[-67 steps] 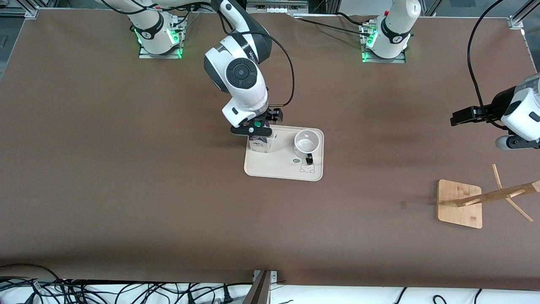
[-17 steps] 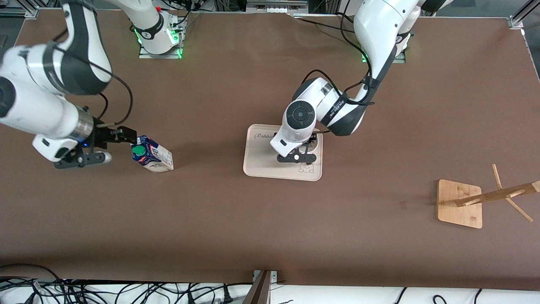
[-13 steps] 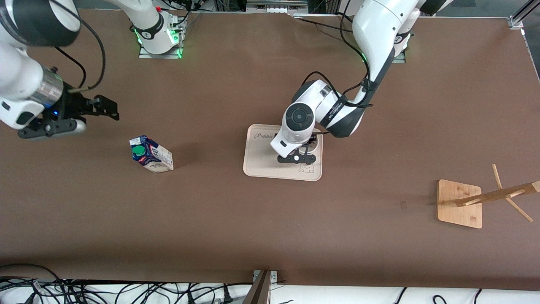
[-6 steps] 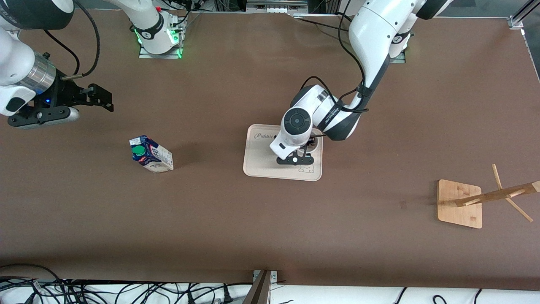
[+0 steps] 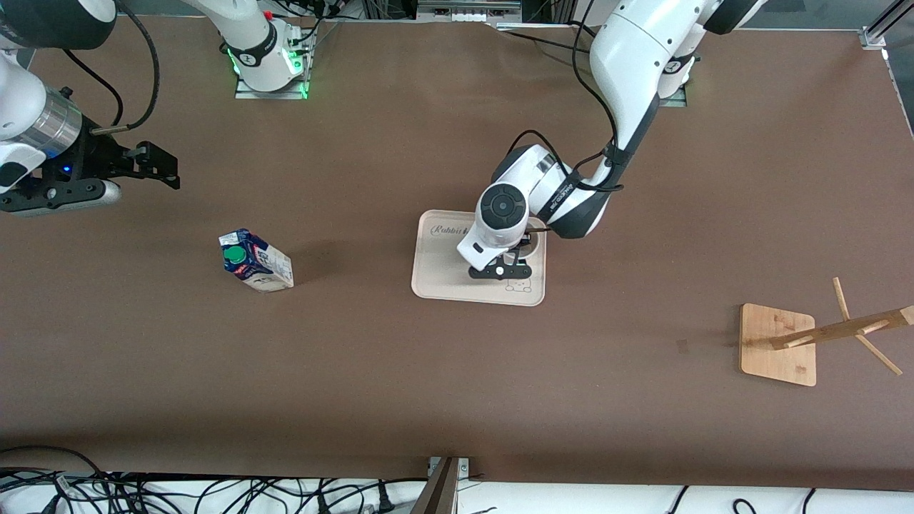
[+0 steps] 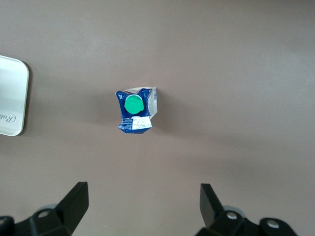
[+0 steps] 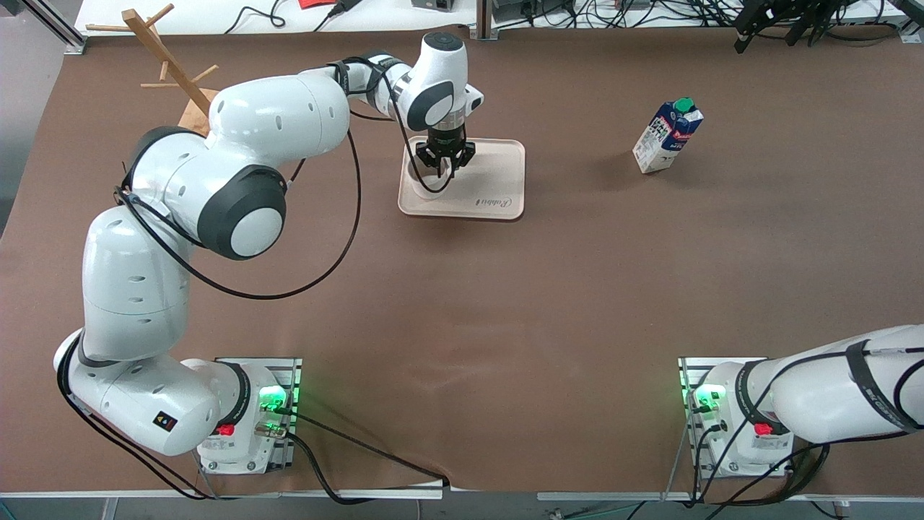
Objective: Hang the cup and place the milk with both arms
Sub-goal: 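Lift the white mug by its rim with the left gripper, then carry the mug with the left gripper to the wooden mug stand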
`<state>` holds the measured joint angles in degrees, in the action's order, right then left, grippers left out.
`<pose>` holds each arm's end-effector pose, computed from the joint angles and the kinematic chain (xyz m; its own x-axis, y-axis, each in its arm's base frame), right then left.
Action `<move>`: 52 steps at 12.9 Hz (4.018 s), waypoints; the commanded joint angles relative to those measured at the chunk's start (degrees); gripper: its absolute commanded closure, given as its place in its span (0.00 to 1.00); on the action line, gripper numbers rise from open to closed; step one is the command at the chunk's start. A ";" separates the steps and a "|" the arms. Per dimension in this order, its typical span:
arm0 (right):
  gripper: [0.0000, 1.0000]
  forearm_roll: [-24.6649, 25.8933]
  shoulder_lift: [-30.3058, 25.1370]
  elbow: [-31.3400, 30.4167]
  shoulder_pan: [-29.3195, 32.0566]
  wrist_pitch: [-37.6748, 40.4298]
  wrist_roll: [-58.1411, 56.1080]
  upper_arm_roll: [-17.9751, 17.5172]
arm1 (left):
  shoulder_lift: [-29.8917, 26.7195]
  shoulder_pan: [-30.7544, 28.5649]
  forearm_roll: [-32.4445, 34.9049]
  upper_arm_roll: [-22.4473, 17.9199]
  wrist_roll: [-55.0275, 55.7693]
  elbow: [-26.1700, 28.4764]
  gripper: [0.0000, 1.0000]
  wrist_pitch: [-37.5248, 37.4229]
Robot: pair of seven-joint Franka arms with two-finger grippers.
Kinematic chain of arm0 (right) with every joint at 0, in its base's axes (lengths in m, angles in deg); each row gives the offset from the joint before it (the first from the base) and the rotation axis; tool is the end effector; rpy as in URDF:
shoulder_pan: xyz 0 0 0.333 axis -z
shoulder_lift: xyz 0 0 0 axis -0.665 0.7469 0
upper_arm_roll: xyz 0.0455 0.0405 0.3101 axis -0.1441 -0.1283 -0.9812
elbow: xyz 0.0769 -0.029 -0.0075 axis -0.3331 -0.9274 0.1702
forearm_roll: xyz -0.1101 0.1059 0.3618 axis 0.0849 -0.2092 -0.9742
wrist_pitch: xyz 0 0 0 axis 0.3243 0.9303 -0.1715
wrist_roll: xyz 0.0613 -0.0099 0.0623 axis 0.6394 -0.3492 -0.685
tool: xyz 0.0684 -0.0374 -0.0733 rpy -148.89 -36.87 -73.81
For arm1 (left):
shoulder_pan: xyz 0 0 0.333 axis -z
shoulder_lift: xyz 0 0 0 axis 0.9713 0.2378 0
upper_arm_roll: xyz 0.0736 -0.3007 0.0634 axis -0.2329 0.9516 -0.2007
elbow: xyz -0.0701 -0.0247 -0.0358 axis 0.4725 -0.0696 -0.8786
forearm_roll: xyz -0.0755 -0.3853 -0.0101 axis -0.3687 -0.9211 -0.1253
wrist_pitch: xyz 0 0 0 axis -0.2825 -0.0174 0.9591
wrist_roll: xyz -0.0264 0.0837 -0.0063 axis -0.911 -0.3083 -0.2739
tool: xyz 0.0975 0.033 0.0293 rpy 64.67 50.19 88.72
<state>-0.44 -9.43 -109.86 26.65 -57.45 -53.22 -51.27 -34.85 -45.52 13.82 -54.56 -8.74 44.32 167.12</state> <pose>0.5640 0.0464 0.5667 0.9856 0.1624 -0.0466 0.1618 -0.9867 -0.0155 0.5490 -0.4345 0.2184 0.9816 0.0298 -0.1885 0.0242 -0.9992 -0.0319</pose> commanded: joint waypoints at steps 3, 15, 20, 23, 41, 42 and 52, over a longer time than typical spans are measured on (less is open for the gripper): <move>0.00 0.97 -1.87 -0.69 12.04 0.09 -0.94 -12.11 | -0.77 -0.84 2.19 -1.00 0.59 -1.31 1.00 -1.61; 0.00 0.79 -0.11 3.18 12.48 -0.53 -0.33 -11.32 | -14.73 -14.88 14.22 -1.01 -29.06 -19.86 1.00 -26.66; 0.00 0.88 -0.02 3.18 12.30 -0.53 -0.24 -11.32 | -19.58 -21.31 12.40 -1.88 -34.56 -19.33 1.00 -26.84; 0.00 0.88 0.33 3.27 12.39 -0.62 -0.24 -11.32 | -20.36 -27.89 7.66 -2.06 -36.93 -15.40 1.00 -17.21; 0.00 0.35 0.33 3.53 12.13 -0.71 -0.15 -11.41 | -23.89 -32.48 -15.36 -14.19 -41.42 -3.34 1.00 -11.63; 0.00 0.35 0.33 3.53 12.13 -0.71 -0.15 -11.41 | -23.71 -32.48 -16.25 -15.32 -42.03 -3.34 1.00 -11.63; 0.00 0.27 0.24 3.53 12.13 -0.71 -0.15 -11.41 | -22.92 -32.66 -21.18 -19.90 -46.43 -2.90 1.00 -12.59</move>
<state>-0.13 -9.57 -107.58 38.32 -58.60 -53.51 -62.12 -56.81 -78.14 -5.42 -73.09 -53.40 40.60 155.39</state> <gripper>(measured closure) 0.000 0.952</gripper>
